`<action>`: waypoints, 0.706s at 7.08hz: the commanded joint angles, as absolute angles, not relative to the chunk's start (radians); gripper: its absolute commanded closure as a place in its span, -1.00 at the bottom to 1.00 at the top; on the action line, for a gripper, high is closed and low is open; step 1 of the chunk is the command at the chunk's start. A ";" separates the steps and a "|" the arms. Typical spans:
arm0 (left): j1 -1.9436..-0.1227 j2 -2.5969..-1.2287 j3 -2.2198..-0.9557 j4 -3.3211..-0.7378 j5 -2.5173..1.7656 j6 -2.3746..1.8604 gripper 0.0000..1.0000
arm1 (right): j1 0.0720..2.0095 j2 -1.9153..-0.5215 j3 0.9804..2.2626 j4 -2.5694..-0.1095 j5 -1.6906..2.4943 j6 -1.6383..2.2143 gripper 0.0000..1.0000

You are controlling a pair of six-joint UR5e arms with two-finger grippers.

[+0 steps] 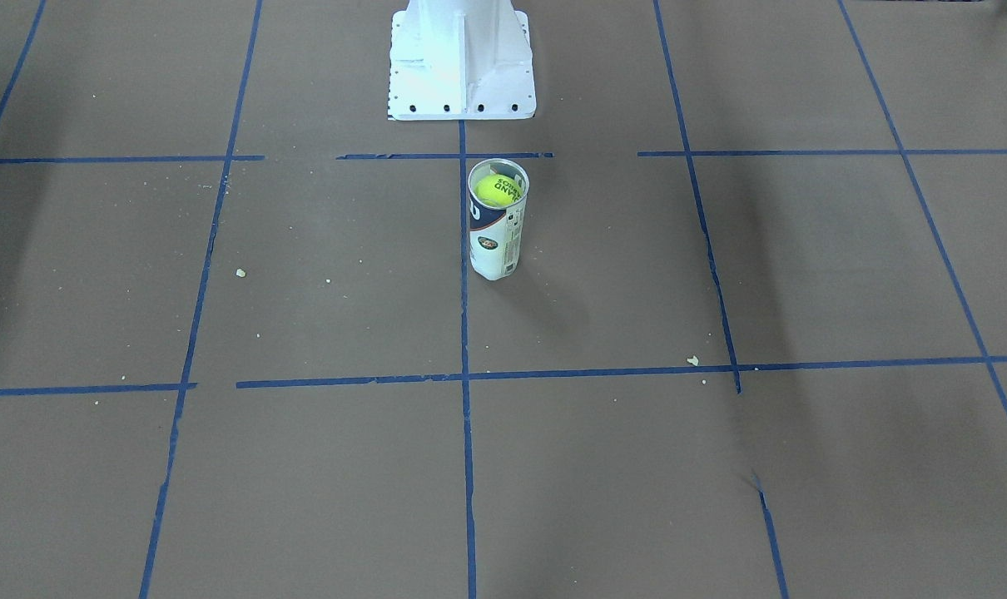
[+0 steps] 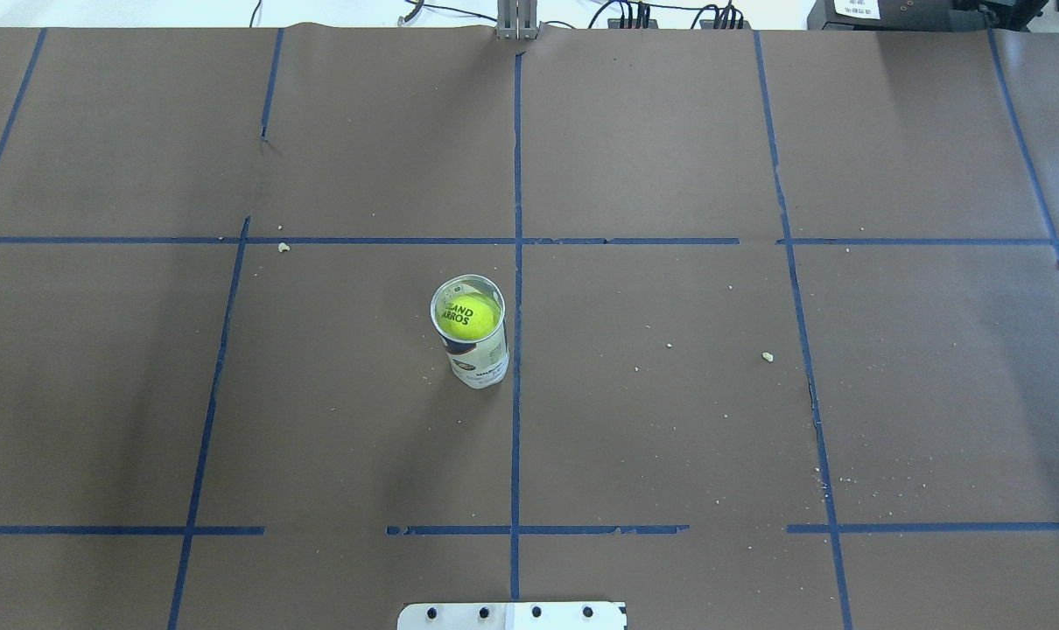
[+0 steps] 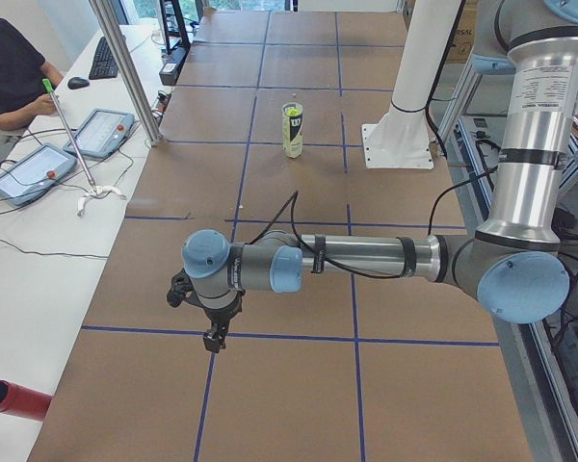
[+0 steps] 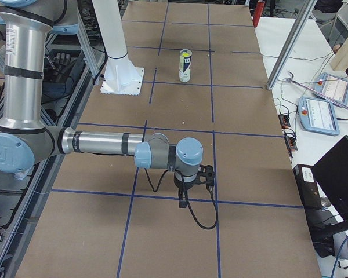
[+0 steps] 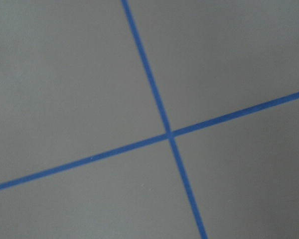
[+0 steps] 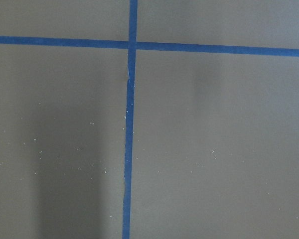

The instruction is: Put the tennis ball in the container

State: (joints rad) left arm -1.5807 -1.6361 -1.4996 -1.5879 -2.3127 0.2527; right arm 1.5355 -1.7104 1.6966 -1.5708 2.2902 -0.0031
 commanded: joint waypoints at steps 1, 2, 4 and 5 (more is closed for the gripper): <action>-1.585 -1.614 -1.499 -1.589 -2.318 0.172 -1.00 | 1.536 -1.710 1.697 -1.571 2.290 -0.003 -1.00; -1.586 -1.589 -1.520 -1.592 -2.318 0.170 -1.00 | 1.536 -1.710 1.697 -1.571 2.290 -0.003 -1.00; -1.594 -1.569 -1.563 -1.580 -2.330 0.169 -1.00 | 1.536 -1.710 1.697 -1.571 2.290 -0.003 -1.00; -1.597 -1.569 -1.566 -1.571 -2.344 0.167 -1.00 | 1.536 -1.710 1.697 -1.571 2.290 -0.003 -1.00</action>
State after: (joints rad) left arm -1.5928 -1.5736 -1.5553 -1.5807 -2.3298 0.1691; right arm 1.5355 -1.7104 1.6966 -1.5708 2.2902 -0.0031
